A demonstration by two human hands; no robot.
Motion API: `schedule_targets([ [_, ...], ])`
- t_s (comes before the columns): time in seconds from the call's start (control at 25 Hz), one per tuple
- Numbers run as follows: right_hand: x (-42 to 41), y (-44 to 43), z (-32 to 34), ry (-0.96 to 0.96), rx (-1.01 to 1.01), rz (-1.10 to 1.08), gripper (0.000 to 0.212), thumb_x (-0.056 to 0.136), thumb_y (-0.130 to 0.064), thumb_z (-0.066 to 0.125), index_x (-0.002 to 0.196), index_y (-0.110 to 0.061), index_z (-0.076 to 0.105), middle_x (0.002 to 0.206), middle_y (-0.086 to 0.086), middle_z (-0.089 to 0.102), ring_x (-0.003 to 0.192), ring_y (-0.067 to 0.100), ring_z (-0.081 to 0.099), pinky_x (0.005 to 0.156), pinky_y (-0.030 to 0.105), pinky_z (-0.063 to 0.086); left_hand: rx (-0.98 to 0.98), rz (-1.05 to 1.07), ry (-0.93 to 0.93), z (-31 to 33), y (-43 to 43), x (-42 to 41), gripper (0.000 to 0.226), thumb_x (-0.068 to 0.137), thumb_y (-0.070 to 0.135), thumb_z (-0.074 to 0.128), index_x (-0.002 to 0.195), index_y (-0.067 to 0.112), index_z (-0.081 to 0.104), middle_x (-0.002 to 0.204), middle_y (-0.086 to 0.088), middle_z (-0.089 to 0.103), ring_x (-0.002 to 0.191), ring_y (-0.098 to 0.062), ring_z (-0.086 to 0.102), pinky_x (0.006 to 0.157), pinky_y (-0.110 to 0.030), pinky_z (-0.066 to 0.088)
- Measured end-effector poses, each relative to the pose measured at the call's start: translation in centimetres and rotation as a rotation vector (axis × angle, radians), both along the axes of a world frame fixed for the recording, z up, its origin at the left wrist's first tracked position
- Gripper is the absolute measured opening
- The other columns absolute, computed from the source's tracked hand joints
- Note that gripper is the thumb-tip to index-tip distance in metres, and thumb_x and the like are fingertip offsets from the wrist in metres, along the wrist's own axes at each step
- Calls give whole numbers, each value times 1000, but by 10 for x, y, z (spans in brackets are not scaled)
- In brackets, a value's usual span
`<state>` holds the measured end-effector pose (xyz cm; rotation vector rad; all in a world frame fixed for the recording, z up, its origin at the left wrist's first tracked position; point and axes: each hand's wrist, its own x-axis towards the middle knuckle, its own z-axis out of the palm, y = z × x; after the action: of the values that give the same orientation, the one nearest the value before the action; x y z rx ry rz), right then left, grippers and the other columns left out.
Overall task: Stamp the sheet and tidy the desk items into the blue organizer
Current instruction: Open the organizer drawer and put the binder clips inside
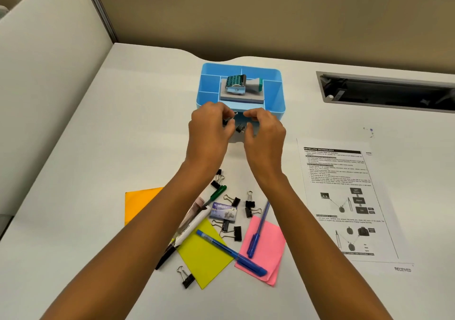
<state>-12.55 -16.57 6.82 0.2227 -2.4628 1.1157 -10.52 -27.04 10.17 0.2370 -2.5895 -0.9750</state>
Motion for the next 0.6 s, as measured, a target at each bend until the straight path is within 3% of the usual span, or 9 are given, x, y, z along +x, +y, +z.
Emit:
schedule_targets([
  [0.16, 19, 14, -2, 17, -33, -73, 26, 84, 4, 61, 106, -11, 64, 104, 4, 65, 102, 19, 58, 90, 25, 45, -40, -27, -23, -13, 6, -12, 18, 84, 17, 69, 101, 9, 68, 101, -7, 66, 90, -18, 60, 81, -30, 52],
  [0.32, 47, 28, -12, -29, -31, -99, 27, 84, 3, 60, 106, -12, 64, 104, 3, 64, 101, 19, 58, 87, 24, 46, -13, -22, -6, -16, 9, -13, 25, 83, 18, 70, 106, 10, 66, 107, -6, 64, 97, -15, 58, 82, -14, 42],
  [0.44, 69, 37, -17, -64, -14, -83, 26, 84, 4, 61, 104, -12, 65, 102, 1, 65, 97, 15, 58, 84, 17, 42, 16, -29, 113, -10, 4, 5, 15, 84, 15, 68, 99, 10, 68, 99, -5, 67, 89, -8, 56, 75, -4, 36],
  [0.6, 101, 50, -24, -202, 3, -47, 19, 85, 3, 63, 96, -11, 68, 91, 1, 68, 83, 13, 61, 75, 20, 48, 61, -17, 128, -26, -5, 53, 9, 86, 12, 66, 94, 10, 68, 93, -4, 67, 84, -11, 59, 75, -14, 44],
])
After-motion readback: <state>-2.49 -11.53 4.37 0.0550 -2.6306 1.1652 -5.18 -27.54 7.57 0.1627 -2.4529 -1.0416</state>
